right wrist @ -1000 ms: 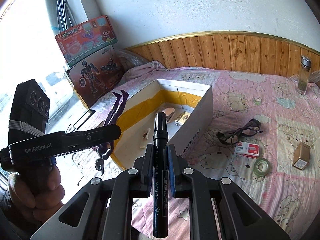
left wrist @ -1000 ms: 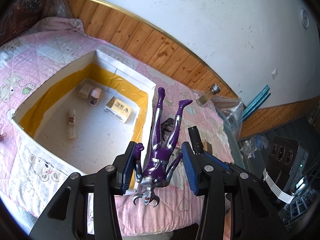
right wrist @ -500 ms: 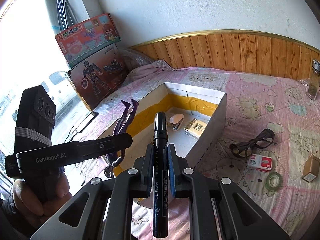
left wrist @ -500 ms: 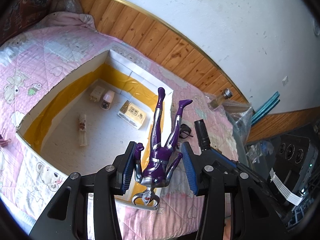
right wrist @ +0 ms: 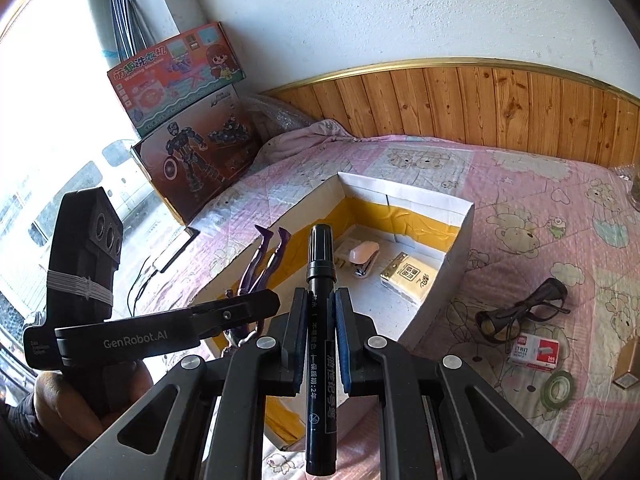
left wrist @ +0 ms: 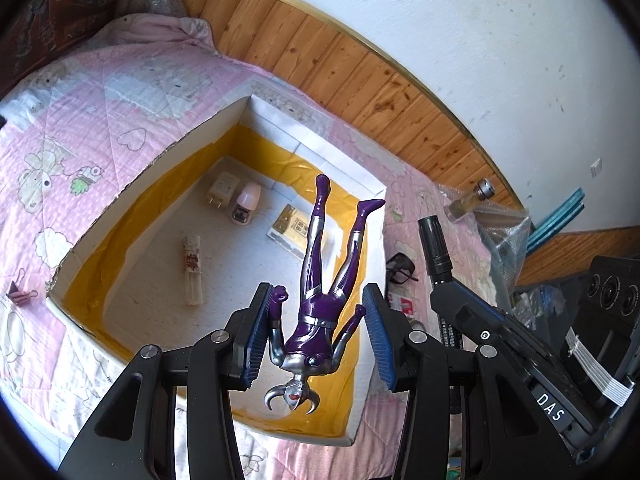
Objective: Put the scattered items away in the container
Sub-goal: 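Carry the figure and marker with both grippers over the white box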
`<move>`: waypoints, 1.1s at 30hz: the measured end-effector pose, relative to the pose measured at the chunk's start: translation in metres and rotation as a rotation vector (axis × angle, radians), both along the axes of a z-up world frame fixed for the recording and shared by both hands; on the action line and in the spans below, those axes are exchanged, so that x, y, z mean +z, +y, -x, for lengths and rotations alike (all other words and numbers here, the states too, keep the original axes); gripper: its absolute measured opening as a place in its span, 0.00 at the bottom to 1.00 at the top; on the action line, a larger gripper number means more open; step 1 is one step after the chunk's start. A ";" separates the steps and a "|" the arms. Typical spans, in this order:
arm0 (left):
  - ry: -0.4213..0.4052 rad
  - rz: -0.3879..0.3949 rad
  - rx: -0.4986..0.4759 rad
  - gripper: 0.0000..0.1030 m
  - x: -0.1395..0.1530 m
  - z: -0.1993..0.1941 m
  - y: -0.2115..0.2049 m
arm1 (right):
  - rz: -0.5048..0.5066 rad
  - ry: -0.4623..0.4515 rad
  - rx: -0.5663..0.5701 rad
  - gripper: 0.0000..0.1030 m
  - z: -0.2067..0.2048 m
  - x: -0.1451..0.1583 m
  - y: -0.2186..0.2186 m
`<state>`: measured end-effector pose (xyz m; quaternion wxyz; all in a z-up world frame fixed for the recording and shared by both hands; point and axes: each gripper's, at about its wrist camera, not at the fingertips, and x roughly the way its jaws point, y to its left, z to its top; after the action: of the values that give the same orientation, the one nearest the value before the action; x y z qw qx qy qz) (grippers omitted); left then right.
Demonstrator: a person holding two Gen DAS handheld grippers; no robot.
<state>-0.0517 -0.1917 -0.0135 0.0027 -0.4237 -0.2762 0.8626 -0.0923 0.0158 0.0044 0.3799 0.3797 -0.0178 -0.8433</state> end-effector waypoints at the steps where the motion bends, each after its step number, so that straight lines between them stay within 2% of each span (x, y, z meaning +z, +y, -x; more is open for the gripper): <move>1: -0.009 -0.001 0.000 0.45 -0.002 0.002 -0.001 | 0.002 -0.004 0.002 0.14 0.001 0.000 -0.002; 16: -0.108 0.003 0.039 0.45 -0.022 0.024 -0.020 | -0.029 -0.057 0.027 0.14 0.032 -0.012 -0.024; 23: -0.147 -0.055 0.068 0.46 -0.030 0.034 -0.030 | -0.084 -0.073 0.061 0.14 0.043 -0.022 -0.042; 33: -0.217 -0.181 0.133 0.46 -0.051 0.051 -0.046 | -0.181 -0.100 0.098 0.14 0.065 -0.042 -0.062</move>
<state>-0.1032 -0.2378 -0.0642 -0.0460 -0.4933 -0.3789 0.7816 -0.1577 -0.0466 -0.0372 0.3834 0.4545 0.0578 -0.8020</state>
